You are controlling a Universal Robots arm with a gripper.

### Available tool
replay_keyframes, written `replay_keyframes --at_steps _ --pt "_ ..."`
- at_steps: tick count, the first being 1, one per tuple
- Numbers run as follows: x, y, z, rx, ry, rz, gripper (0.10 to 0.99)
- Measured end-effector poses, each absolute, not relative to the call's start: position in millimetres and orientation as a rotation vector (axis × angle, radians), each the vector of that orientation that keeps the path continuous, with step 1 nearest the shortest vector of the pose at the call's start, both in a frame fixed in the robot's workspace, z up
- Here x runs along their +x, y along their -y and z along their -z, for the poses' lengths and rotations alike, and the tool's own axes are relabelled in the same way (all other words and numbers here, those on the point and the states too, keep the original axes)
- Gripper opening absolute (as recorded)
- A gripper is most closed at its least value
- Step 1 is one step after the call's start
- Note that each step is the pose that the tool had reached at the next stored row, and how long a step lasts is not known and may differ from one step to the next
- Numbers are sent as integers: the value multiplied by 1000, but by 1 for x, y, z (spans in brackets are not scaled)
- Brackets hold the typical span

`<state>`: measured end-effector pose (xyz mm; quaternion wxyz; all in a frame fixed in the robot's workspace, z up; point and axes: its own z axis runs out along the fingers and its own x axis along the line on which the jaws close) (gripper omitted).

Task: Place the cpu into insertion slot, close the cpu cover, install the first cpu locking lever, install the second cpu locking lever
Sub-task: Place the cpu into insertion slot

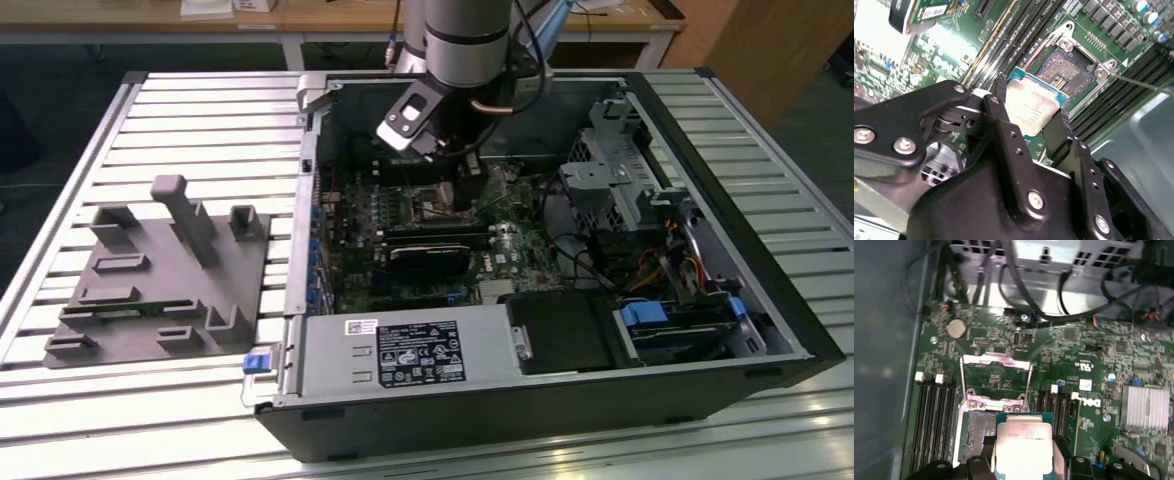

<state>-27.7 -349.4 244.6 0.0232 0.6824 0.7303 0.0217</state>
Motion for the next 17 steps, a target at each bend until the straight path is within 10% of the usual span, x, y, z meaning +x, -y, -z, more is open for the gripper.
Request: replay_keyframes --at_steps 17 --pt "-30 337 -232 2168 -2179 -52 537"
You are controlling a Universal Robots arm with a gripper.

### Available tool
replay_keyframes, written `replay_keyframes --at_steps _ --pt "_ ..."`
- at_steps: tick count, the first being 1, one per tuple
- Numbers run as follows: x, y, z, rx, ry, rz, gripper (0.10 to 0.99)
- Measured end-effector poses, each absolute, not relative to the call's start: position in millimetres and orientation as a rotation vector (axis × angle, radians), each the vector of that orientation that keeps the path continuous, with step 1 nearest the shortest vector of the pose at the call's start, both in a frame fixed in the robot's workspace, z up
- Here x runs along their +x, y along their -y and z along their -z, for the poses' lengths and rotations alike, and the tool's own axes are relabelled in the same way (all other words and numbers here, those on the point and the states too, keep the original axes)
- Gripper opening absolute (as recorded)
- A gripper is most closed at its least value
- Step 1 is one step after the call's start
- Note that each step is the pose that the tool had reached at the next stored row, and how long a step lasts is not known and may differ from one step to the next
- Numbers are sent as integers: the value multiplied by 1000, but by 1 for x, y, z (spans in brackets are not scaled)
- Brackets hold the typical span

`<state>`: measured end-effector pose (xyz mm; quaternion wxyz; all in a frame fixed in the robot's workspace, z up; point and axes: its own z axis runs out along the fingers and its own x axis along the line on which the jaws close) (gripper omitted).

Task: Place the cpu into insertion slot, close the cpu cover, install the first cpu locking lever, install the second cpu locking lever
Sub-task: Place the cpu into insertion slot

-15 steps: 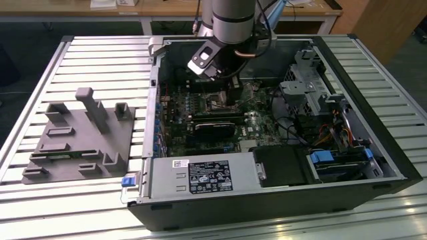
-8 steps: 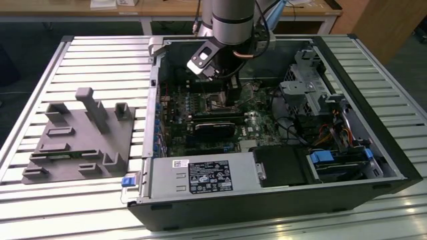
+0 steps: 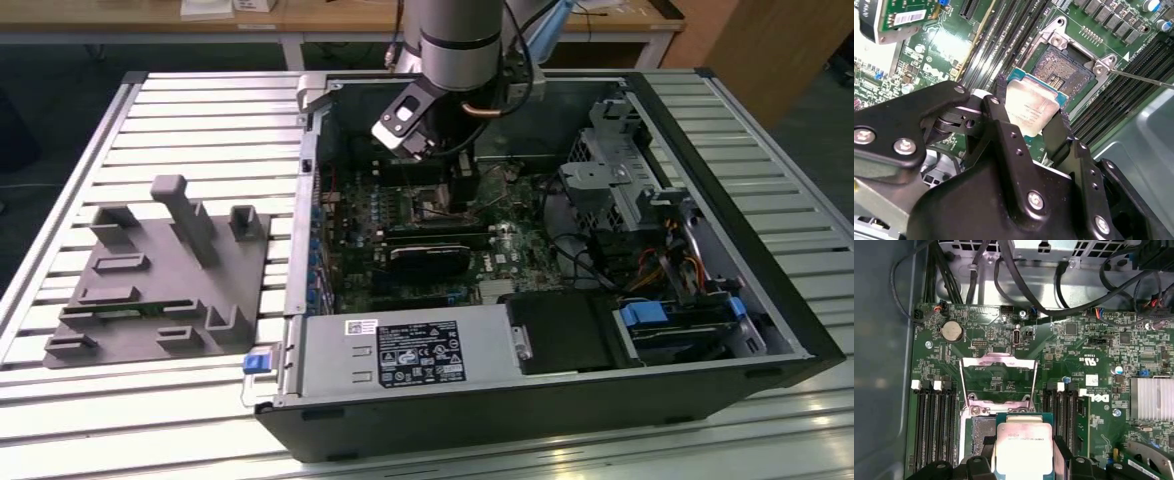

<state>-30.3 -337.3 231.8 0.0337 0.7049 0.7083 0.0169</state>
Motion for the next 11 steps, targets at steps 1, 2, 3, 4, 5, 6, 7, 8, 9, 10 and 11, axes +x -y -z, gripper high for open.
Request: replay_keyframes --at_steps 1,2,3,4,5,6,7,8,9,10,11 --pt "-31 337 -231 2166 -2177 -53 537" --pt "-32 336 -230 2165 -2175 -54 537" --pt "-33 335 -229 2163 -2173 -57 537" --pt "-33 334 -228 2162 -2172 -59 537" --pt "-34 333 -227 2161 -2171 -61 537" --pt "-35 332 -227 2160 -2170 -62 537" --pt "-35 331 -226 2159 -2169 -64 537" --pt "-36 329 -226 2159 -2169 -64 537" --pt "-37 328 -225 2159 -2169 -65 537" --pt "-37 328 -225 2159 -2169 -65 537" --pt "-38 327 -224 2159 -2169 -66 537"
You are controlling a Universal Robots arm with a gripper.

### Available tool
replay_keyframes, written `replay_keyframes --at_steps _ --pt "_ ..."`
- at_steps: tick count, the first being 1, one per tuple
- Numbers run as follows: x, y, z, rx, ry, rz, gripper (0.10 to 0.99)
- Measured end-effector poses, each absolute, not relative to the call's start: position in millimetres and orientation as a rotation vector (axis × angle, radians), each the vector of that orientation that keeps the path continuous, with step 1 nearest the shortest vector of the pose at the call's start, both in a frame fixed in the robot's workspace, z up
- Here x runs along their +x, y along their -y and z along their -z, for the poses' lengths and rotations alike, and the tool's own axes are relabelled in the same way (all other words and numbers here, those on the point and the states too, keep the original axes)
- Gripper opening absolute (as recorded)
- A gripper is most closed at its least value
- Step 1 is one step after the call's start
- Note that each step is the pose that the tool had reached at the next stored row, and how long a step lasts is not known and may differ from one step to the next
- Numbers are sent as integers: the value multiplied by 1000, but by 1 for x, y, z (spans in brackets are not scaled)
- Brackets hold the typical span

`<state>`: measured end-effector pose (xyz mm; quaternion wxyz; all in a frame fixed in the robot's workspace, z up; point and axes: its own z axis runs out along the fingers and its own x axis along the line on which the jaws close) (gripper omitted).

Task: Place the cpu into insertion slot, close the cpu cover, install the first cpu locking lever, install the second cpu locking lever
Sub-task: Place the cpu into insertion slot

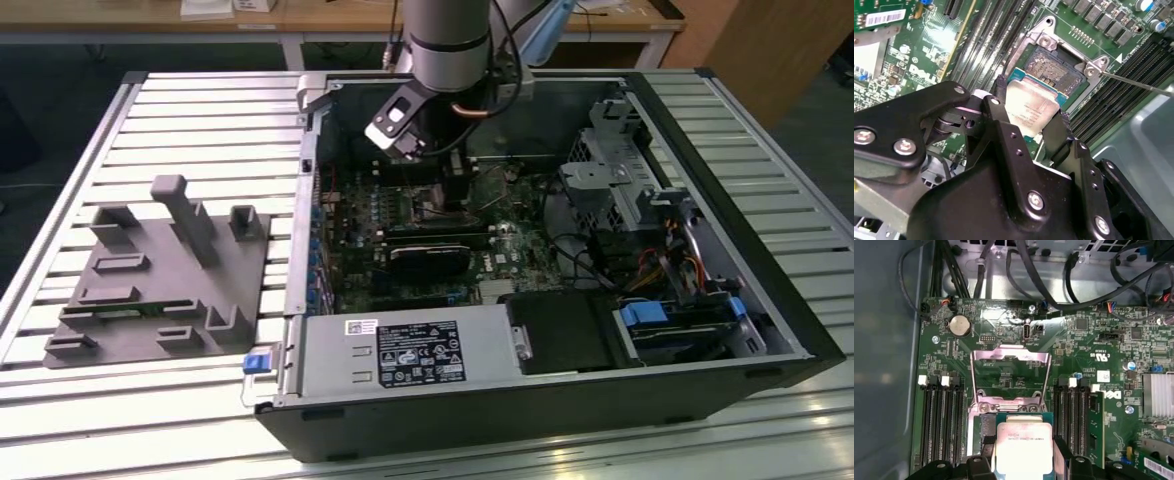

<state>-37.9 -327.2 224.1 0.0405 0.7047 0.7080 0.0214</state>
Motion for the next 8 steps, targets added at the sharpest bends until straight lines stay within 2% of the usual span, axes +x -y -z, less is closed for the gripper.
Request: replay_keyframes --at_steps 8 --pt "-42 324 -218 2159 -2169 -65 537"
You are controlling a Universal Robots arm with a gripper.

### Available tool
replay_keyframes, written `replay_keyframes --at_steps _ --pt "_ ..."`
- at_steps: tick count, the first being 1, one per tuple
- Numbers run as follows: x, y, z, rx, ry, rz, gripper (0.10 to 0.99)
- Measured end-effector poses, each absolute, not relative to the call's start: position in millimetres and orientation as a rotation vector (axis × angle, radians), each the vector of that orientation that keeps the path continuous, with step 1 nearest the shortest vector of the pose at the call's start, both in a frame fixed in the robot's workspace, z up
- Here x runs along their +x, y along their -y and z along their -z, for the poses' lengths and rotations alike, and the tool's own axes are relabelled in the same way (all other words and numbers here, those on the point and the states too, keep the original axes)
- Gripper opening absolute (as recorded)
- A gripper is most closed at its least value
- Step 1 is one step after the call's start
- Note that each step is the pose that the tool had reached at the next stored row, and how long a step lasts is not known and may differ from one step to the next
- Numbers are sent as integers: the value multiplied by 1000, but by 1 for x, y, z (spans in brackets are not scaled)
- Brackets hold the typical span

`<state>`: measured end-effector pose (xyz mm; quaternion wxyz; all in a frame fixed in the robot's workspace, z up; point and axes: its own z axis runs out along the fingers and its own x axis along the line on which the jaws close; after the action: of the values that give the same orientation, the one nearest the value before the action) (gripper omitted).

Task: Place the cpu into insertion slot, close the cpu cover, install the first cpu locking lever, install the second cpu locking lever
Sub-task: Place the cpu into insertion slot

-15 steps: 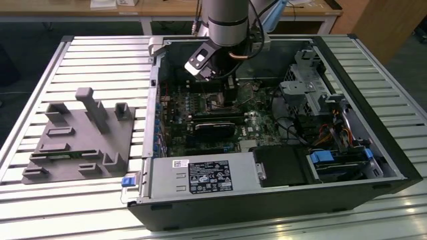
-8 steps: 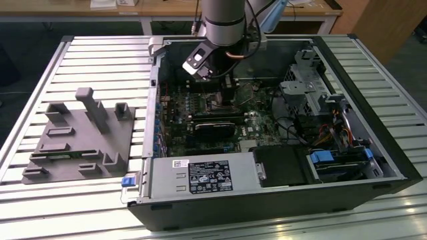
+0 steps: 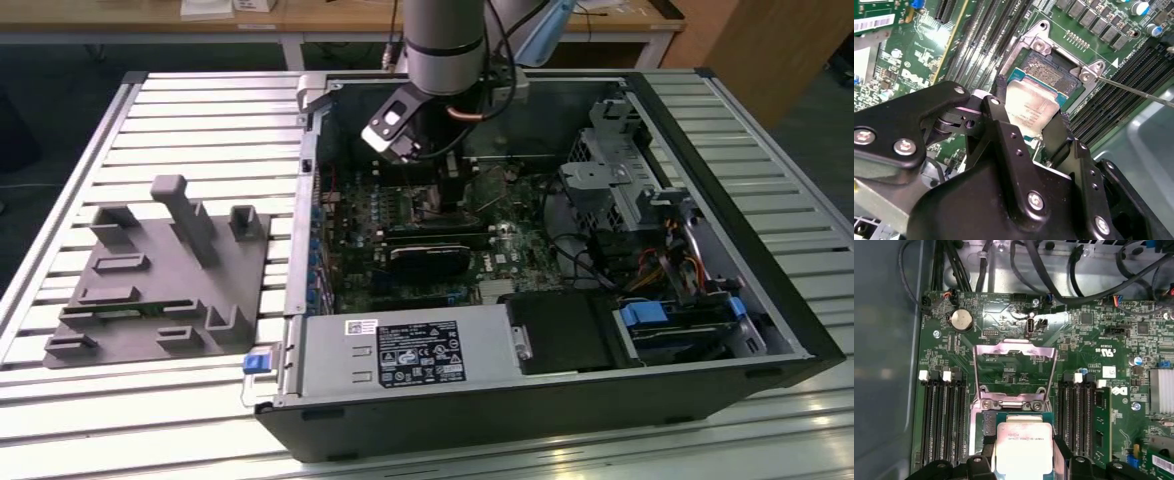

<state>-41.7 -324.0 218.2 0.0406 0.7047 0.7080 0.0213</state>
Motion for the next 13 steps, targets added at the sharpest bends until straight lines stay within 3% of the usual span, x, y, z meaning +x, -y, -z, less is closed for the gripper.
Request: replay_keyframes --at_steps 13 --pt "-46 320 -207 2159 -2168 -65 537"
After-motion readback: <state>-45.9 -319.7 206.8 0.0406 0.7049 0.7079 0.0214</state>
